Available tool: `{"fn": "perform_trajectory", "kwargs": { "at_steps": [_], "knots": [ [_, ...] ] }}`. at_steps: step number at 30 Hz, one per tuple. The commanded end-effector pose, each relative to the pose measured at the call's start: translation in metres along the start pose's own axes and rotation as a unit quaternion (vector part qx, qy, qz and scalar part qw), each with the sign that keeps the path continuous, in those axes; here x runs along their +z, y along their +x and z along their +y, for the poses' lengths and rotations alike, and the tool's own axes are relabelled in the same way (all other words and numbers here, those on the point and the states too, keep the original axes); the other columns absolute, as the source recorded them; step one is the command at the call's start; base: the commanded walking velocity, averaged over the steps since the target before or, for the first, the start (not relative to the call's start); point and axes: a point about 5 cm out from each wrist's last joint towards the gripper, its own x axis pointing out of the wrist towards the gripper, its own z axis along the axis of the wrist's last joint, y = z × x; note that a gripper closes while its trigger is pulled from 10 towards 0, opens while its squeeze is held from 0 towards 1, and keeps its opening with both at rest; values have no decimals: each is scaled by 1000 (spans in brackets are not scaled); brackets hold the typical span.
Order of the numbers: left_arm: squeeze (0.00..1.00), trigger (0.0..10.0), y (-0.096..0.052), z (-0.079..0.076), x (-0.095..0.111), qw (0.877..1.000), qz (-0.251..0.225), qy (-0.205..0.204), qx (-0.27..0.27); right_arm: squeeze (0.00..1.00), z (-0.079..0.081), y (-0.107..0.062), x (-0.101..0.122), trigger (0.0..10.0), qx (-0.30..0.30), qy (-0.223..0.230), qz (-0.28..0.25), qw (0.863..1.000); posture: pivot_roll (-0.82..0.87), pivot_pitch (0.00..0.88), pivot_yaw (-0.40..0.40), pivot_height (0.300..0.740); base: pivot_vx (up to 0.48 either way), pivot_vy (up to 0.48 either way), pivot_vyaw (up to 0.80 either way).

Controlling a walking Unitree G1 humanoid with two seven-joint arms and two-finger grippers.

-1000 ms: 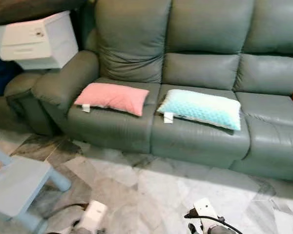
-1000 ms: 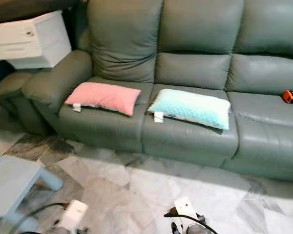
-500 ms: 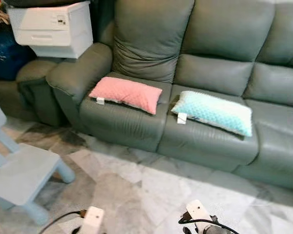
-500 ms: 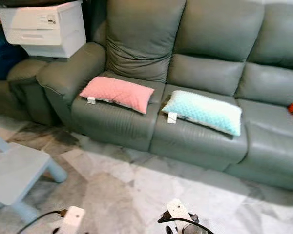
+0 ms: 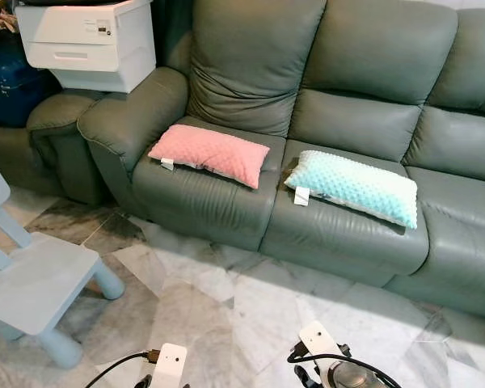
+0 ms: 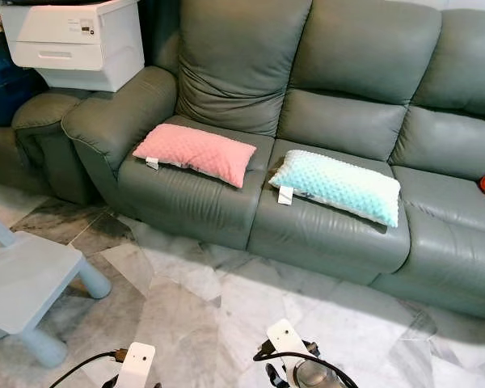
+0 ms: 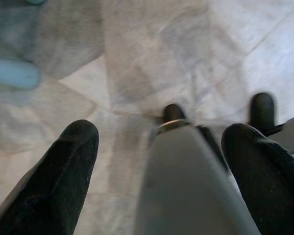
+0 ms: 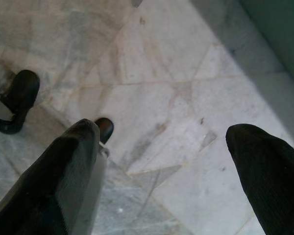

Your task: Move the pillow to the sofa

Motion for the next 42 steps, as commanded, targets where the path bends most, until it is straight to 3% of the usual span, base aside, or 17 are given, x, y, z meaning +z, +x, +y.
{"fn": "perform_trajectory", "kwargs": {
  "at_steps": [1,5,13,15,17,18,20,22,24,32,39,42],
  "knots": [
    [0,10000,0,-9,8,1000,-4,22,-3,0,0,0,-3,10000,-1,6,12,1000,-9,37,-47,740,0,0,0],
    [0,10000,-1,-14,17,999,-13,33,-2,0,-1,0,-3,10000,-1,9,15,1000,-14,36,-32,740,0,0,-125],
    [0,10000,-5,-32,53,993,-55,101,36,0,-2,0,0,10000,-13,22,15,1000,-47,32,11,740,0,0,-740],
    [0,10000,-7,-37,64,993,-72,85,45,0,-2,0,0,10000,-17,28,13,999,-50,32,13,740,0,0,-744],
    [0,10000,-10,-48,76,996,-78,22,26,0,-3,0,0,10000,-24,47,11,999,-55,30,18,740,0,0,-744],
    [0,10000,-10,-49,76,996,-78,20,24,0,-3,0,0,10000,-24,49,11,998,-57,29,23,740,0,0,-744],
    [0,10000,4,35,41,996,-55,-29,57,0,-3,0,0,10000,-30,64,10,997,-58,29,24,740,0,0,-744],
    [0,10000,1,94,16,994,-44,-61,73,0,-4,0,0,10000,-35,71,10,997,-61,27,32,740,0,0,-744],
    [0,10000,0,98,14,995,-42,-58,69,0,-4,0,-1,10000,-38,77,12,996,-64,26,36,740,0,0,-741],
    [0,10000,3,78,25,998,-51,-11,43,0,-5,0,-2,10000,-40,84,12,996,-93,30,51,740,0,0,-740],
    [0,10000,3,75,28,998,-58,3,38,0,-6,0,-3,10000,-38,87,12,995,-101,29,52,740,0,0,-503],
    [0,10000,3,75,36,996,-74,-37,33,0,-7,-1,-5,10000,-42,91,12,995,-100,30,49,740,0,0,0]
  ]
}}
